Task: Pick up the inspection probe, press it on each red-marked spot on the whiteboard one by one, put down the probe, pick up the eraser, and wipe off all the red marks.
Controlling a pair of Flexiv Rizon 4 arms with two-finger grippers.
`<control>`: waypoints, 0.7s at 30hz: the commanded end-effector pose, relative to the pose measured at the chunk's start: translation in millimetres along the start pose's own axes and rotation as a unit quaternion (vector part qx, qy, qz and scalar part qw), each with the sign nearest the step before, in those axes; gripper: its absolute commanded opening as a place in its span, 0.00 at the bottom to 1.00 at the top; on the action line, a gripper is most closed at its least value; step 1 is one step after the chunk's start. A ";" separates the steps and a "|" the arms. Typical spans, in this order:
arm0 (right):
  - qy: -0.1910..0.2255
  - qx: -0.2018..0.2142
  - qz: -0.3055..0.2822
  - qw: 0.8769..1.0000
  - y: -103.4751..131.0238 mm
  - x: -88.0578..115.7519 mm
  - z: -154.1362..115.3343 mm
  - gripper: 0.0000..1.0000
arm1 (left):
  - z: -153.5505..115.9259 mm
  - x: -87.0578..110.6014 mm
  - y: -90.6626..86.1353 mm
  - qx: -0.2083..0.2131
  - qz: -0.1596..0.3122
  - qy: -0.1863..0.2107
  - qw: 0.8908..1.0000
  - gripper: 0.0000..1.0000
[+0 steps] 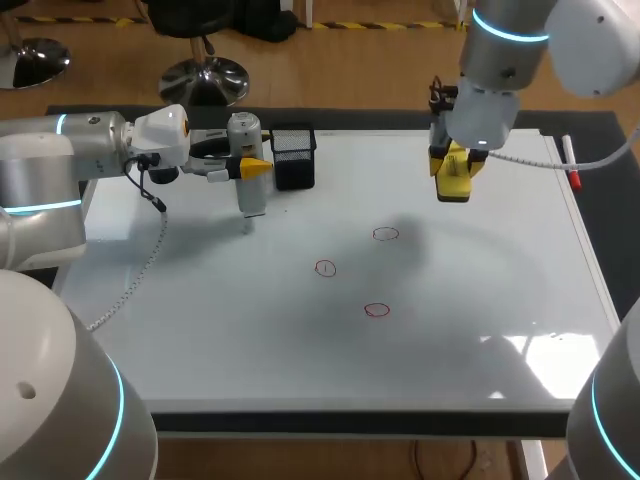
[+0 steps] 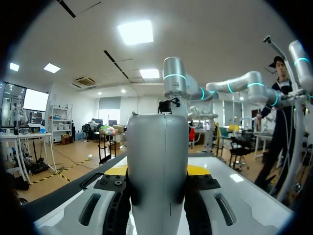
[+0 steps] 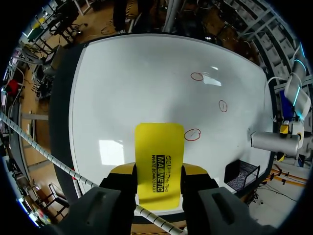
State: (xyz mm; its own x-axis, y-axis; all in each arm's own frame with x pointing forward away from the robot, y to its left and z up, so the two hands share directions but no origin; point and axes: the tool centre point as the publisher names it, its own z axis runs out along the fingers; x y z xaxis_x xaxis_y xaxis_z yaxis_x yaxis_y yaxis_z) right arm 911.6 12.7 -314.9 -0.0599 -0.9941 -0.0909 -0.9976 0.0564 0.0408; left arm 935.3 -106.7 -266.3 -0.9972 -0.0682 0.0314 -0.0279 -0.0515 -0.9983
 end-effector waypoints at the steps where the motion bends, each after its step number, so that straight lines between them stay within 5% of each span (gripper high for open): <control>1: -0.001 0.004 -0.003 1.000 0.9 2.4 -0.7 0.00 | 0.1 0.0 -0.5 0.001 0.000 0.000 1.000 0.00; 21: -0.011 0.006 -0.006 1.000 -0.1 -3.3 -1.2 0.00 | 0.1 0.0 -0.5 0.001 0.000 0.000 1.000 0.00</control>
State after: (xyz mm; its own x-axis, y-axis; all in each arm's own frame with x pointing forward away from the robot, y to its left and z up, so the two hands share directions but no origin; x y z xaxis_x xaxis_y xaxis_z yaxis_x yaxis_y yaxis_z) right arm 912.7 17.3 -314.4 -0.0518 -0.9922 -0.1133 -0.9983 0.0486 0.0315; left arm 935.3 -106.7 -266.3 -0.9972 -0.0682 0.0314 -0.0279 -0.0515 -0.9983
